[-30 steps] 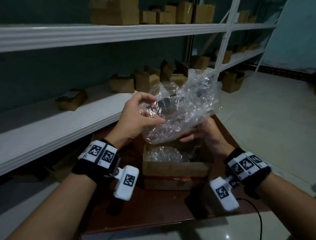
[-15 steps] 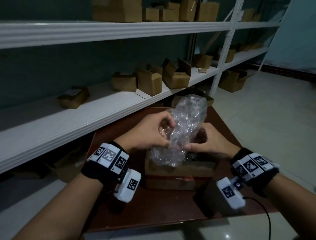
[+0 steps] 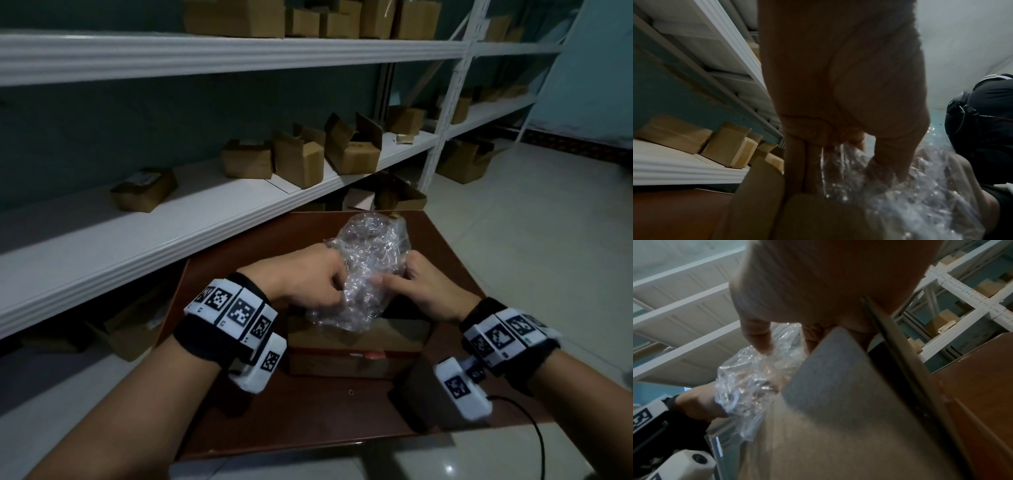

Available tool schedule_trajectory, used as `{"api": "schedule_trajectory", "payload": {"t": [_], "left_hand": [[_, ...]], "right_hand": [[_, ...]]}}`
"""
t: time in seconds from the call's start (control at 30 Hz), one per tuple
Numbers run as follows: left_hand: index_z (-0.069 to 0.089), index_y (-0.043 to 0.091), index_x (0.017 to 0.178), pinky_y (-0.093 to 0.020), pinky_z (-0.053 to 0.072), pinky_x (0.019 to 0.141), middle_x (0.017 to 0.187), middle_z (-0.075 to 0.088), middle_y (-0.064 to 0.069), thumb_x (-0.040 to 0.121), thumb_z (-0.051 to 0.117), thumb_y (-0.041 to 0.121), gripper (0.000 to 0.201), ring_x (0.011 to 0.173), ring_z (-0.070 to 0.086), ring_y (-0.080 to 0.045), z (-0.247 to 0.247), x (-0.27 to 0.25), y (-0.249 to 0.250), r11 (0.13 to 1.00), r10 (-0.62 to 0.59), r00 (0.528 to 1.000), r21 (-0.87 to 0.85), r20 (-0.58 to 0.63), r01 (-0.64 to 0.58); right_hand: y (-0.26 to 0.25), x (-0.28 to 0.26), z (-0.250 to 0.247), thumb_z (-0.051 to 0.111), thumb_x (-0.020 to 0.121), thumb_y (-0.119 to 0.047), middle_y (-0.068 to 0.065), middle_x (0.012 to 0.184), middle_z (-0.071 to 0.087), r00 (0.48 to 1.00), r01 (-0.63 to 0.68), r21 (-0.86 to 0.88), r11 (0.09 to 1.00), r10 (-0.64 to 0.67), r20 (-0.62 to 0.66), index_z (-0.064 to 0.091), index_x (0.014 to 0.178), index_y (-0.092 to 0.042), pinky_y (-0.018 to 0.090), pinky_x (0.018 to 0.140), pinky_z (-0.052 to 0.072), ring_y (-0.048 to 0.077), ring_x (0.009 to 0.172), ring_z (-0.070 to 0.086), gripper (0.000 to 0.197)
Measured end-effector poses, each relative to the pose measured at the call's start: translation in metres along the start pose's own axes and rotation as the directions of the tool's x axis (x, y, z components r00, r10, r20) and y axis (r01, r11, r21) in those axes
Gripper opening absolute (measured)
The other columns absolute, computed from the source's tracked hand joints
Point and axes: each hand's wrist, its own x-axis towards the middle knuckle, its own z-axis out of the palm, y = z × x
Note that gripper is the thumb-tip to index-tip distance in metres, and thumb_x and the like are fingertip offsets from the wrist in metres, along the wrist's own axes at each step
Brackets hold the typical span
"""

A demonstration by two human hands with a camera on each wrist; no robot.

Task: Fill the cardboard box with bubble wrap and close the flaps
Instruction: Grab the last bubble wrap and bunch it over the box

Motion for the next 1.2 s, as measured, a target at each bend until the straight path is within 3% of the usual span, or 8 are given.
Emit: {"api": "schedule_trajectory", "payload": {"t": [0.13,0.27,0.53,0.63,0.8,0.97,1.07,1.2], "left_hand": [[0.083,0.036,0.086,-0.016,0.045,0.061,0.065,0.065,0.025,0.081,0.078,0.035,0.007,0.065,0.063,0.005,-0.006,-0.009,-0.002,0.998,0.028,0.996,0.058,-0.086,-0.023],[0.079,0.045,0.081,-0.008,0.034,0.058,0.06,0.061,0.028,0.074,0.076,0.05,0.009,0.06,0.058,0.012,-0.003,-0.015,-0.004,0.992,0.072,0.987,0.111,-0.146,-0.056],[0.074,0.028,0.113,-0.029,0.051,0.08,0.106,0.065,0.014,0.062,0.048,0.099,0.092,0.093,0.061,-0.006,0.002,-0.011,-0.013,0.998,0.059,0.998,0.025,-0.031,-0.058],[0.072,0.029,0.122,-0.023,0.046,0.078,0.106,0.061,0.02,0.062,0.067,0.087,0.084,0.097,0.058,-0.004,0.006,-0.008,-0.017,0.997,0.021,0.999,0.075,-0.05,-0.017],[0.082,0.031,0.106,-0.008,0.032,0.05,0.049,0.055,0.032,0.081,0.079,0.057,0.036,0.054,0.053,0.014,0.001,-0.004,-0.011,0.997,-0.002,0.999,0.072,-0.032,0.004],[0.084,0.018,0.081,-0.027,0.047,0.051,0.063,0.073,-0.001,0.081,0.072,0.062,0.046,0.05,0.056,-0.011,-0.001,-0.005,-0.016,0.998,-0.03,0.999,-0.065,-0.022,0.029],[0.082,0.021,0.076,-0.034,0.059,0.077,0.074,0.077,0.01,0.072,0.09,0.043,0.024,0.072,0.07,-0.004,-0.003,-0.005,-0.018,0.999,-0.043,0.999,-0.028,-0.001,0.043],[0.068,0.015,0.062,-0.03,0.058,0.066,0.065,0.072,0.004,0.061,0.098,0.033,0.035,0.065,0.069,-0.008,0.002,0.002,-0.014,0.993,-0.026,1.0,0.114,-0.01,0.027]], "right_hand": [[-0.002,-0.003,0.001,0.06,0.092,-0.044,-0.006,0.073,0.074,0.997,0.033,-0.077,0.997,-0.038,-0.061,0.069,0.071,-0.026,0.032,0.068,0.052,0.01,0.066,0.068,0.029],[0.003,0.0,0.001,0.059,0.093,-0.052,0.01,0.066,0.068,0.994,0.015,-0.105,0.994,-0.026,-0.104,0.065,0.065,-0.006,0.051,0.062,0.049,0.03,0.059,0.063,0.054],[0.018,0.009,-0.004,0.057,0.099,-0.038,0.006,0.07,0.065,0.98,-0.17,-0.001,0.985,0.169,-0.103,0.065,0.077,0.004,0.041,0.066,0.049,0.019,0.063,0.061,0.049],[0.021,0.005,-0.006,0.063,0.088,-0.062,0.023,0.076,0.07,0.968,-0.243,-0.032,0.97,0.24,-0.073,0.069,0.078,0.005,0.06,0.073,0.054,0.043,0.071,0.066,0.068],[0.017,-0.001,-0.016,0.071,0.092,-0.016,0.016,0.086,0.078,0.971,-0.24,0.018,0.971,0.241,-0.013,0.075,0.086,0.004,0.047,0.078,0.06,0.032,0.081,0.075,0.022],[0.013,-0.002,-0.018,0.079,0.084,-0.004,0.017,0.104,0.077,0.961,-0.268,0.055,0.962,0.263,0.082,0.069,0.108,0.006,0.047,0.092,0.059,0.031,0.098,0.074,0.027],[0.017,0.0,-0.015,0.085,0.08,-0.026,0.003,0.106,0.077,0.944,-0.265,-0.129,0.956,0.284,0.167,0.074,0.106,-0.012,0.045,0.094,0.058,0.019,0.101,0.074,0.032],[0.017,-0.001,-0.009,0.085,0.078,-0.035,-0.033,0.081,0.069,0.945,-0.2,-0.409,0.89,0.286,0.161,0.069,0.069,-0.049,0.014,0.073,0.05,-0.007,0.08,0.065,0.023]]}}
